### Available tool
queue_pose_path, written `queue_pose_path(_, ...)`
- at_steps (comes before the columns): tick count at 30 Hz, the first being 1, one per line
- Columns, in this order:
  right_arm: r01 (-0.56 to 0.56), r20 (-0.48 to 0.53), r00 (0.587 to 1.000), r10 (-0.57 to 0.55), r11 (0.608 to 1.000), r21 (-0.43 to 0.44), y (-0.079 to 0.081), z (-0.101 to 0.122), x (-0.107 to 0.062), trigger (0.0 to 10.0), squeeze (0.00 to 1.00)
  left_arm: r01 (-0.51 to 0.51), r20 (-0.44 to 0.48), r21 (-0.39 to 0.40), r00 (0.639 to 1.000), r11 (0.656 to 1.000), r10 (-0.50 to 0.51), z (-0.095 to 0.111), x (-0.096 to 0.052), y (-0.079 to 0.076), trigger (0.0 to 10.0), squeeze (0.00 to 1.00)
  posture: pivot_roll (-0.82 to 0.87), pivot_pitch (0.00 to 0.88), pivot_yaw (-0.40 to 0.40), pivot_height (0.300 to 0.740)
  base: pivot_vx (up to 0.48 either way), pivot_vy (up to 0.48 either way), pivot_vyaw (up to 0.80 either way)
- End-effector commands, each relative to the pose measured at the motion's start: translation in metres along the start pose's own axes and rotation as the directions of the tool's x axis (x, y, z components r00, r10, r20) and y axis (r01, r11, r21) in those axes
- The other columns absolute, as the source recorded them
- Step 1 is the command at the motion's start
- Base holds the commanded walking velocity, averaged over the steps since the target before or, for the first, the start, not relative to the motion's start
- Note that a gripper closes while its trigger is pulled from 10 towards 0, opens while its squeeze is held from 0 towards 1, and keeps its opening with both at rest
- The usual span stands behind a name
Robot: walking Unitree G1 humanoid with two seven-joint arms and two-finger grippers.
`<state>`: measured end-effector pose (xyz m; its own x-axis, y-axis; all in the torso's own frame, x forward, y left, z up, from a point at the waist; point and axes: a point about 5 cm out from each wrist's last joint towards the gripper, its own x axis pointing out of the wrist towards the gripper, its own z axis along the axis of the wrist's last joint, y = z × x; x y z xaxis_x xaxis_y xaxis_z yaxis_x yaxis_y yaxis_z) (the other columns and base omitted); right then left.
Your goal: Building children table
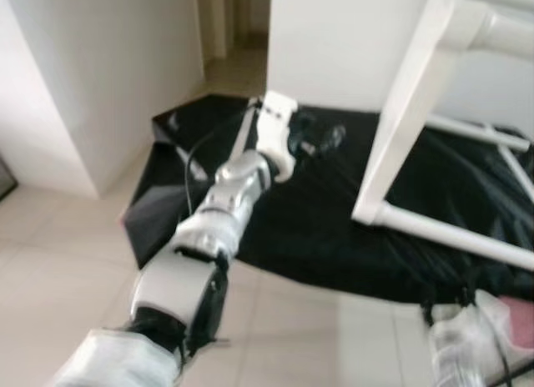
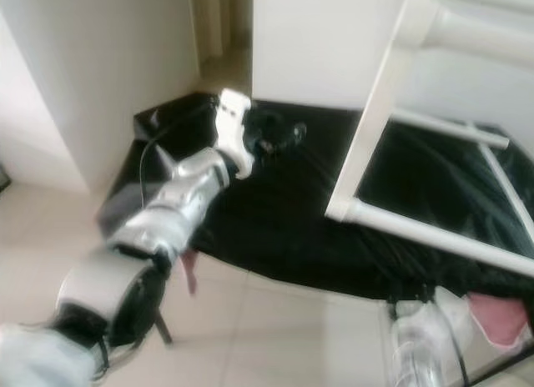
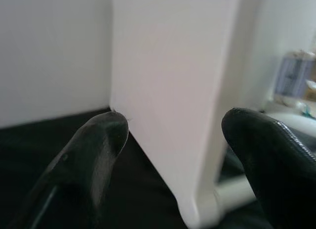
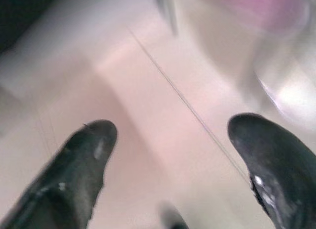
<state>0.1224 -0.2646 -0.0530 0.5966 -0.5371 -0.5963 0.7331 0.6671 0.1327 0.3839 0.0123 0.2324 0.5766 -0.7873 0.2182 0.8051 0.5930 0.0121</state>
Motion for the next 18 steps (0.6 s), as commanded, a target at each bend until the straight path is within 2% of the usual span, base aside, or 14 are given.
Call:
queue_pose_path(1,-0.378,0.494,0.759,0.423,0.905,-0.194,-0.019,-0.0225,-0.1262,10.0,0.0,0.019,-0.019,-0.004,1.0,1.0,-0.019,-0.0042,0.0019,-0.0045,10.0,0.0,-0.27,0.128,0.203,0.74,-0.277,0.0,0.0)
queue_pose_path(18,-0.378,0.494,0.759,0.423,0.905,-0.194,-0.019,-0.0225,-0.1262,10.0,0.0,0.019,-0.019,-0.004,1.0,1.0,-0.019,-0.0042,0.0019,-0.0045,10.0,0.0,-0.27,0.128,0.203,0.74,-0.277,0.0,0.0)
